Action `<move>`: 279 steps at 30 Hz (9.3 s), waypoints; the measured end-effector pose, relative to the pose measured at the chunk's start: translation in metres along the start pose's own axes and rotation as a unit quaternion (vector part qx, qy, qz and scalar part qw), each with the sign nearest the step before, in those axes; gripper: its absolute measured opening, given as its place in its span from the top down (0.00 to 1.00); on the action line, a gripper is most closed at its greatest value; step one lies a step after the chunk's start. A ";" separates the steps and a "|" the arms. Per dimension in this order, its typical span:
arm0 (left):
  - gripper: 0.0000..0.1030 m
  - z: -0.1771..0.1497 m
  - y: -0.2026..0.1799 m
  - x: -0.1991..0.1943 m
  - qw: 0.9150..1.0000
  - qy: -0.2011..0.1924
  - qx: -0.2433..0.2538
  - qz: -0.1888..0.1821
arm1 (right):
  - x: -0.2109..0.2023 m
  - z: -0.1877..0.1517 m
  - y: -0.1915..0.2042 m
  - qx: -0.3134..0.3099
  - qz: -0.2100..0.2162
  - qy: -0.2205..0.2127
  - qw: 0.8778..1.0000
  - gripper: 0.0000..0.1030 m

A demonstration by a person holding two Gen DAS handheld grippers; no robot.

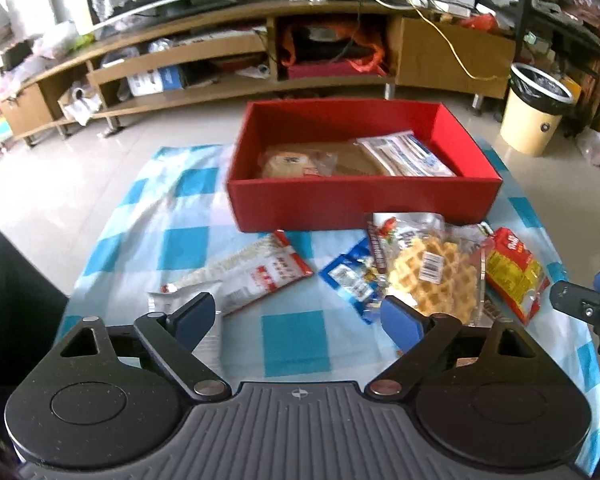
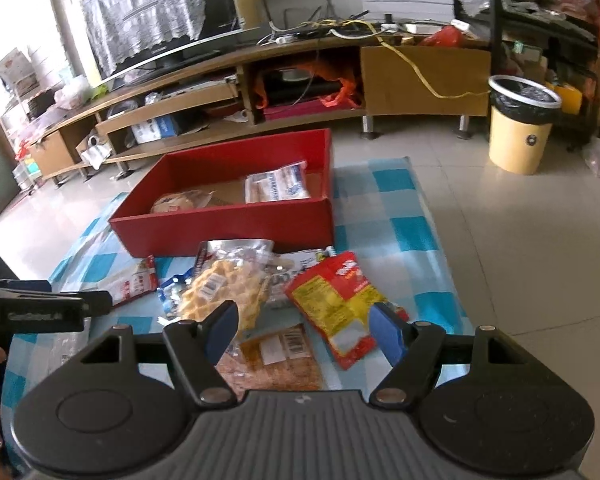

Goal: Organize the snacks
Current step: 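Grasp the silver snack bar with the left tool while the right tool grasps the waffle bag, then lift the silver bar with the left tool while the right tool carries the waffle bag to the box, then lower both snacks into the red box and open both tools, then grasp the white-and-red spicy strip packet with the left tool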

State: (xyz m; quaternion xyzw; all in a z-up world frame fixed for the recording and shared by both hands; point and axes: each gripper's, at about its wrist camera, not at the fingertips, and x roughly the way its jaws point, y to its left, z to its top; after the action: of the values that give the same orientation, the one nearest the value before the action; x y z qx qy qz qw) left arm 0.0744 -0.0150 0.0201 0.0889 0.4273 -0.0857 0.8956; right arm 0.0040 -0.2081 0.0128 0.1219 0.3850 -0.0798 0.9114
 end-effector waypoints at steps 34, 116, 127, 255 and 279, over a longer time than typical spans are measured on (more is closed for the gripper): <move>0.39 -0.036 0.088 0.073 0.986 0.119 -0.106 0.039 | 0.060 -0.006 0.061 -0.073 0.055 0.081 0.993 0.34; 0.54 -0.038 0.016 0.058 0.993 0.115 0.002 -0.026 | 0.079 0.013 0.035 -0.032 0.093 0.096 0.991 0.45; 0.54 -0.016 0.003 0.038 0.998 0.063 0.014 -0.021 | 0.069 0.021 0.038 -0.033 0.102 0.069 0.992 0.47; 0.18 0.060 0.016 0.082 0.998 0.017 0.014 0.063 | 0.110 0.088 0.011 -0.028 0.065 0.042 0.997 0.49; 0.09 0.023 0.055 0.135 0.991 0.099 0.060 -0.064 | 0.122 0.072 0.023 -0.047 0.084 0.084 0.992 0.49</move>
State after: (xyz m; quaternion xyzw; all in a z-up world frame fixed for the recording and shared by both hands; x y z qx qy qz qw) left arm 0.1875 0.0228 -0.0663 0.1229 0.5125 -0.1588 0.8349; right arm 0.1435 -0.2130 -0.0230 0.1168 0.4518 0.0257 0.8841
